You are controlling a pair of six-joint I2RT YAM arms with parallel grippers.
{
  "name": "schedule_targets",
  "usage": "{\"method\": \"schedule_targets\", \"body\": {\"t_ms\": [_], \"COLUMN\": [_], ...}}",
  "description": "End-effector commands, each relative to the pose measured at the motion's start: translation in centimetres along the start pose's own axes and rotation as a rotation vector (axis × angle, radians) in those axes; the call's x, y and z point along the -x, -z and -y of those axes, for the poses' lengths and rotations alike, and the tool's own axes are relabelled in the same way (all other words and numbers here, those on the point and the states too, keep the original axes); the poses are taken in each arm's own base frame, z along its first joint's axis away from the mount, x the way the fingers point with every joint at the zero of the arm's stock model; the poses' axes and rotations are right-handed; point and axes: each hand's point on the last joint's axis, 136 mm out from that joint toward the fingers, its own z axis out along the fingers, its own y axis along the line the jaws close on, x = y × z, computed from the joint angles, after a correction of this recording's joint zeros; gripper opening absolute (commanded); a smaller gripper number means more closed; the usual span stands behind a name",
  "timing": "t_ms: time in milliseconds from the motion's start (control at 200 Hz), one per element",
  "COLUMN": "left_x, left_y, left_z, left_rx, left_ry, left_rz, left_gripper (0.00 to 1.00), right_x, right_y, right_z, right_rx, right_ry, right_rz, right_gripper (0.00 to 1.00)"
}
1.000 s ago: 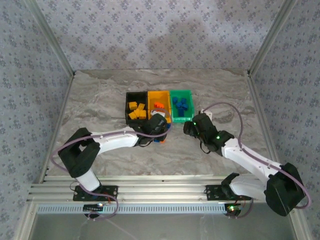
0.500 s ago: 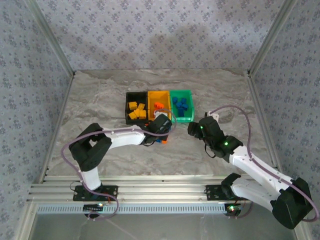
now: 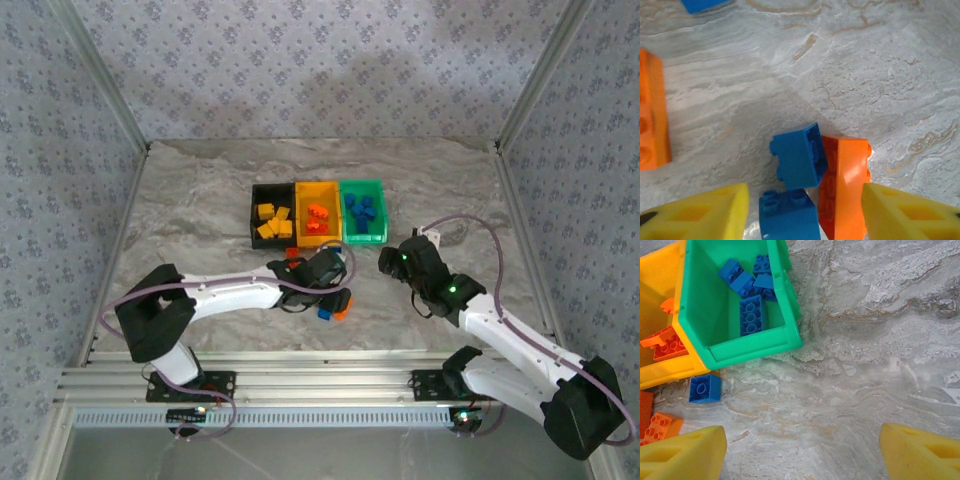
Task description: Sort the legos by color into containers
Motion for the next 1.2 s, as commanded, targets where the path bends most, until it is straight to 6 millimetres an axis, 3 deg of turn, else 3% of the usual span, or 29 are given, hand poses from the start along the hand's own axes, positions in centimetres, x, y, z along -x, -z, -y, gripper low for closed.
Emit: {"method": "schedule_targets", "body": {"t_ms": [0,350,545,775,904,1074,1194], "left_x": [0.3,-1.2,-2.9,-4.7,-4.4,-2.1,-1.8], "left_y": [0.9,-0.6,-2.0,-2.6,-1.6,0.4,0.7], "left_z": [1.4,5.0,4.7,5.8,7.3,7.3,6.6], "left_rx": [-0.011,-0.099,-0.077,-0.09,-0.136,-0.118,-0.08], "left_ry": [-0.056,-0.141,-0.151,-0.216,-0.248,-0.237,-0.252], "left_rz": [-0.013,-0.106,-0.204,-0.283,-0.254,-0.155,-0.134], "left_gripper": [0.62,0.54,0.5,0.48,0.49,0.57,0.62], "right_x": [-0.1,-0.1,0.3,0.6,0.6,0.5,0.6], "right_y": [0.0,0.5,0.9,1.1,1.0,0.9,0.9], "right_z": [0.7,2.3,2.9,3.2,3.3,3.5,3.5], "right_rx": [-0.025,-0.049,-0.052,-0.049,-0.049,-0.051,-0.046], "right_ry": [-0.018,-0.04,-0.058,-0.074,-0.079,-0.085,-0.09], "right_rz": [0.004,0.004,0.011,0.021,0.023,0.017,0.022], "right_gripper": [0.82,0.82,0.82,0.82,0.83,0.83,0.83]}}
